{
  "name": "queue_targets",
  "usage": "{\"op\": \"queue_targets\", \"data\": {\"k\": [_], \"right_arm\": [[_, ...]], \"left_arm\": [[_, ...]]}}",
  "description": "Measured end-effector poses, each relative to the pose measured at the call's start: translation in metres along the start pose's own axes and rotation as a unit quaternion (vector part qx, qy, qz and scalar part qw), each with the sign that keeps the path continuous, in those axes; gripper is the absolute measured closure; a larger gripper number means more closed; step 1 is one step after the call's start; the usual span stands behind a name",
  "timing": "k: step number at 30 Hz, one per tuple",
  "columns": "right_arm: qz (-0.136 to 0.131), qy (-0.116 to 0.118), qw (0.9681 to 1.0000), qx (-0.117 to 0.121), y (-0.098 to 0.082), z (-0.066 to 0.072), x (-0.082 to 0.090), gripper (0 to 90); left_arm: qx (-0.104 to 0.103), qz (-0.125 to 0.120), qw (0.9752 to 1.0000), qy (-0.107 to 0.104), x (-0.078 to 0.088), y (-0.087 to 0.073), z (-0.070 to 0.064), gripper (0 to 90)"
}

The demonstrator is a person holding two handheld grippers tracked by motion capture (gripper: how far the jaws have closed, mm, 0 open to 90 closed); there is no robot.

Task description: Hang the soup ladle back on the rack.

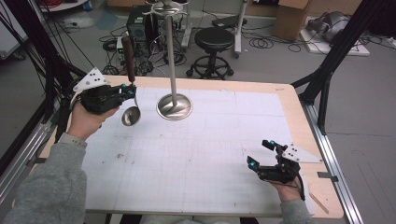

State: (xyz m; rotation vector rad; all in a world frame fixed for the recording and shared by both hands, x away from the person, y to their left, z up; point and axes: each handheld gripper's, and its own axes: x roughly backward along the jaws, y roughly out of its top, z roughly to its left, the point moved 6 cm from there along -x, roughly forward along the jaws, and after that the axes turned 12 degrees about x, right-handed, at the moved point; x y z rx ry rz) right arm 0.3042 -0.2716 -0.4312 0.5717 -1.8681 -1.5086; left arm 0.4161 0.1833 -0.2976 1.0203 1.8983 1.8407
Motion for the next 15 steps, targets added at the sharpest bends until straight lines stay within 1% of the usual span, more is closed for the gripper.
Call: {"op": "queue_targets", "data": {"k": [2, 5, 6, 9, 15], "right_arm": [[0.003, 0.001, 1.0, -0.001, -0.001, 0.0, 0.0, 9.2], [0.004, 0.001, 1.0, 0.003, -0.001, 0.0, 0.0, 9.2], [0.004, 0.001, 1.0, 0.005, -0.001, 0.0, 0.0, 9.2], [0.006, 0.003, 1.0, 0.006, -0.001, 0.001, -0.001, 9.2], [0.006, 0.004, 1.0, 0.005, -0.001, 0.001, -0.001, 9.2]], "left_arm": [[0.004, -0.002, 1.0, 0.005, -0.001, 0.004, 0.002, 84.1], [0.001, -0.008, 0.9999, 0.013, -0.004, 0.01, 0.004, 84.0], [0.003, -0.012, 0.9998, 0.013, -0.004, 0.012, 0.004, 84.0], [0.018, -0.022, 0.9996, 0.01, -0.006, 0.016, 0.006, 84.1], [0.028, -0.017, 0.9993, 0.017, -0.009, 0.016, 0.013, 84.1]]}}
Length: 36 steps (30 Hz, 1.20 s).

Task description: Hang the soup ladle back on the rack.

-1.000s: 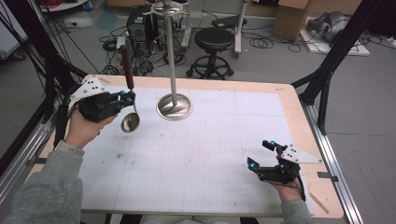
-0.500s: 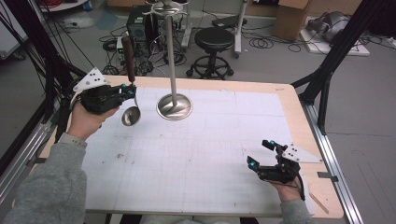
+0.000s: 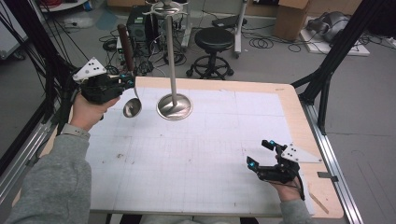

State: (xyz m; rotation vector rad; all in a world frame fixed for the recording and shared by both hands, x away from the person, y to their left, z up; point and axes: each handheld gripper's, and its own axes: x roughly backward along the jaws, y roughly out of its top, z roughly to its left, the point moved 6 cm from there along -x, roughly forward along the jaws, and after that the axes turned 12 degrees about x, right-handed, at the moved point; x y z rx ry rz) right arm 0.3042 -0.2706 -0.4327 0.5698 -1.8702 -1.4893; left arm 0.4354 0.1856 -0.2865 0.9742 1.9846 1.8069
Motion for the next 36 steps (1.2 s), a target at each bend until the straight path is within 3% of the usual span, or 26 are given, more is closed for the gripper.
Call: {"op": "queue_targets", "data": {"k": [10, 20, 24, 30, 36], "right_arm": [[-0.004, -0.003, 1.0, 0.001, 0.001, -0.001, 0.001, 9.2], [-0.006, -0.004, 1.0, -0.001, 0.002, -0.001, 0.002, 9.2], [-0.005, -0.002, 1.0, 0.0, 0.002, 0.0, 0.001, 9.2], [-0.005, -0.002, 1.0, 0.002, 0.002, 0.0, 0.001, 9.2], [-0.006, -0.002, 1.0, 0.001, 0.002, 0.0, 0.001, 9.2]], "left_arm": [[0.0, 0.021, 0.9998, 0.002, -0.011, 0.015, -0.004, 84.1], [0.003, 0.032, 0.9994, 0.011, -0.026, 0.015, -0.002, 84.0], [0.023, 0.022, 0.9994, 0.013, -0.029, 0.023, -0.005, 84.0], [0.021, 0.031, 0.9989, 0.029, -0.032, 0.025, -0.002, 84.0], [0.049, 0.016, 0.9981, 0.035, -0.034, 0.032, 0.005, 84.1]]}}
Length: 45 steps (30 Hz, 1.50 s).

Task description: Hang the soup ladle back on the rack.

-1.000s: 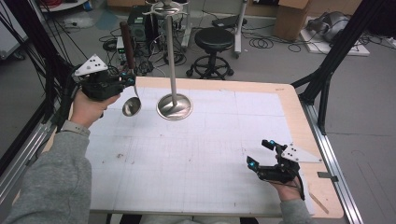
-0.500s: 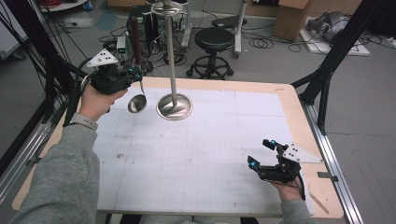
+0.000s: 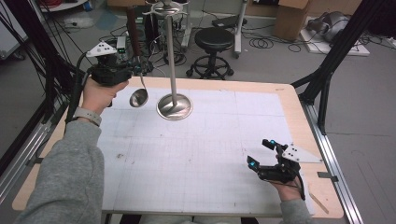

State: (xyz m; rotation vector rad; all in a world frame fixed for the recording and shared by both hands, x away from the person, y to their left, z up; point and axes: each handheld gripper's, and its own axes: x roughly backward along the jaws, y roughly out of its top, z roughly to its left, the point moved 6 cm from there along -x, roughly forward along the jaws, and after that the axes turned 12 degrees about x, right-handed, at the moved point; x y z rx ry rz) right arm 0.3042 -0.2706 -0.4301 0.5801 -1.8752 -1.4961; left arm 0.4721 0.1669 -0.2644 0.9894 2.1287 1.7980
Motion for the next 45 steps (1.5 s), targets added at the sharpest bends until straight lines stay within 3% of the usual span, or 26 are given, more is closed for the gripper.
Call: {"op": "queue_targets", "data": {"k": [21, 32, 39, 45], "right_arm": [[-0.009, 0.005, 0.9999, 0.003, 0.003, 0.0, -0.001, 9.2], [-0.009, 0.006, 0.9999, 0.004, 0.003, 0.0, -0.001, 9.2], [-0.009, 0.006, 0.9999, 0.003, 0.003, 0.0, 0.0, 9.2], [-0.008, 0.007, 0.9999, 0.0, 0.003, 0.0, -0.001, 9.2]], "left_arm": [[-0.018, 0.026, 0.999, 0.03, -0.016, 0.008, -0.003, 84.0], [-0.011, 0.019, 0.9991, 0.036, -0.021, 0.009, 0.0, 84.0], [-0.008, 0.015, 0.9995, 0.028, -0.024, 0.008, -0.002, 84.0], [-0.014, 0.025, 0.999, 0.035, -0.025, 0.006, -0.002, 84.0]]}}
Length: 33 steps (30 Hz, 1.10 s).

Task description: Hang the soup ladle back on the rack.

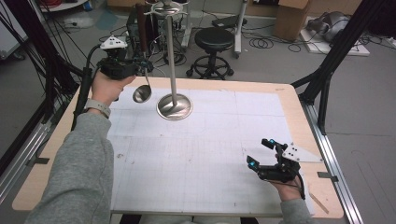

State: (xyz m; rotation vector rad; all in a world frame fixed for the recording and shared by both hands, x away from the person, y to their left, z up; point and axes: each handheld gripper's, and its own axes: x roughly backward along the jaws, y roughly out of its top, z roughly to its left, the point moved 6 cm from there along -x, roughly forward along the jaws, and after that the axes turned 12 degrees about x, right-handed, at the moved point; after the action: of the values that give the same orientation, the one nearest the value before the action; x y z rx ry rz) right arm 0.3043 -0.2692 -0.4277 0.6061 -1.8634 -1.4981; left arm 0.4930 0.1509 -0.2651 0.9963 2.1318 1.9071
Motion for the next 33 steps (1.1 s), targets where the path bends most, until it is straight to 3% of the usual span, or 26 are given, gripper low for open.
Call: {"op": "queue_targets", "data": {"k": [8, 20, 33], "right_arm": [[0.001, 0.0, 1.0, 0.002, 0.0, 0.0, 0.0, 9.2], [0.001, 0.004, 1.0, 0.001, 0.0, 0.0, -0.002, 9.2], [0.003, 0.006, 1.0, 0.005, 0.0, 0.0, -0.003, 9.2]], "left_arm": [[0.0, 0.001, 1.0, -0.005, -0.003, 0.0, -0.004, 84.0], [-0.004, 0.009, 0.9999, 0.003, -0.008, 0.004, -0.013, 84.0], [0.004, 0.034, 0.9992, 0.02, -0.015, 0.0, -0.013, 83.9]]}}
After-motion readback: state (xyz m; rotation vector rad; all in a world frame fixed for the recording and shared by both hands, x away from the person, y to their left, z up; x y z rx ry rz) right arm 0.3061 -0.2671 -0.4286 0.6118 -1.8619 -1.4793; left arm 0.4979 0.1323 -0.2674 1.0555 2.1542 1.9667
